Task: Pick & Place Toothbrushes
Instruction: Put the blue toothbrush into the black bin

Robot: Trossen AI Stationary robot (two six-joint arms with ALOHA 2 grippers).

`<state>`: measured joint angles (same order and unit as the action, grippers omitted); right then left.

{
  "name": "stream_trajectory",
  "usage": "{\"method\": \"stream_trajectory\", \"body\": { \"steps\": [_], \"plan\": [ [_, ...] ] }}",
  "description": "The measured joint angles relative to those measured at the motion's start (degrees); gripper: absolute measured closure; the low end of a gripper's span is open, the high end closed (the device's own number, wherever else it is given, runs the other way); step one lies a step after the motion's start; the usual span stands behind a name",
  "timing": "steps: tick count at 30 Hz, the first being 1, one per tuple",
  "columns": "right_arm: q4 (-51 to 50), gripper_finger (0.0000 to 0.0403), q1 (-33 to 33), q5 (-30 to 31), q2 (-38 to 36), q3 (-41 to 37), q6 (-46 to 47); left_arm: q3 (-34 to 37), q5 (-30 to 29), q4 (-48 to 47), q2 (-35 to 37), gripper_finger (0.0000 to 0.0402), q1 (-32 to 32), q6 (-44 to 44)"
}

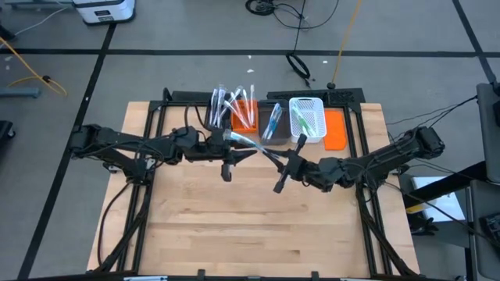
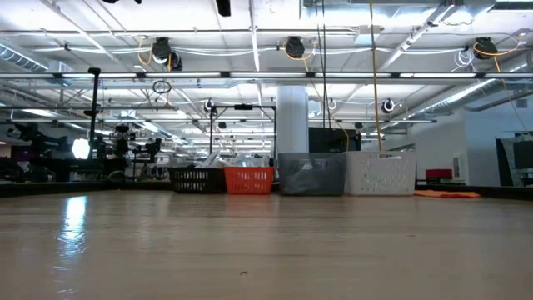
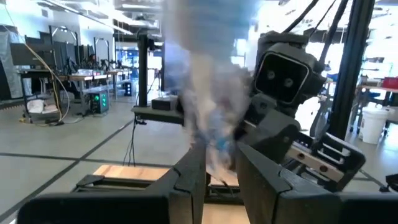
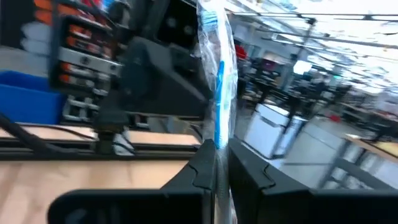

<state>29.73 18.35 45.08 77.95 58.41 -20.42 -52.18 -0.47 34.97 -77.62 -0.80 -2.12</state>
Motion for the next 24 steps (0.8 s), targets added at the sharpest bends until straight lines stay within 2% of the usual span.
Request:
{"method": "stream_trajectory", "body": {
  "steps": [4, 10, 16, 19, 24],
  "plan": [
    [1.27, 0.0389, -0.78, -2.27, -0.04, -1.54, 1.68, 0.0, -0.03, 1.56, 0.0, 0.0314, 0.0, -0.1],
    [10.9, 0.0389, -2.31, -4.21, -0.07, -7.38, 1.68, 0.02, -0.26, 2.35, -0.11, 0.0317, 0.3, -0.71],
    [14.08, 0.0389, -3.59, -4.9, -0.07, -10.39, 1.87, 0.02, 0.2, 1.71, -0.11, 0.039, 1.34, -1.06],
    [14.15, 0.0384, -4.53, -7.16, -0.09, -10.93, 3.86, 0.02, 0.44, 1.55, -0.11, 0.0393, 1.62, -1.4],
    [13.47, 0.0345, -5.6, -8.9, -0.09, -11.75, 4.69, 0.02, 0.68, -0.11, -0.11, 0.04, 2.39, -2.41]
  ]
}}
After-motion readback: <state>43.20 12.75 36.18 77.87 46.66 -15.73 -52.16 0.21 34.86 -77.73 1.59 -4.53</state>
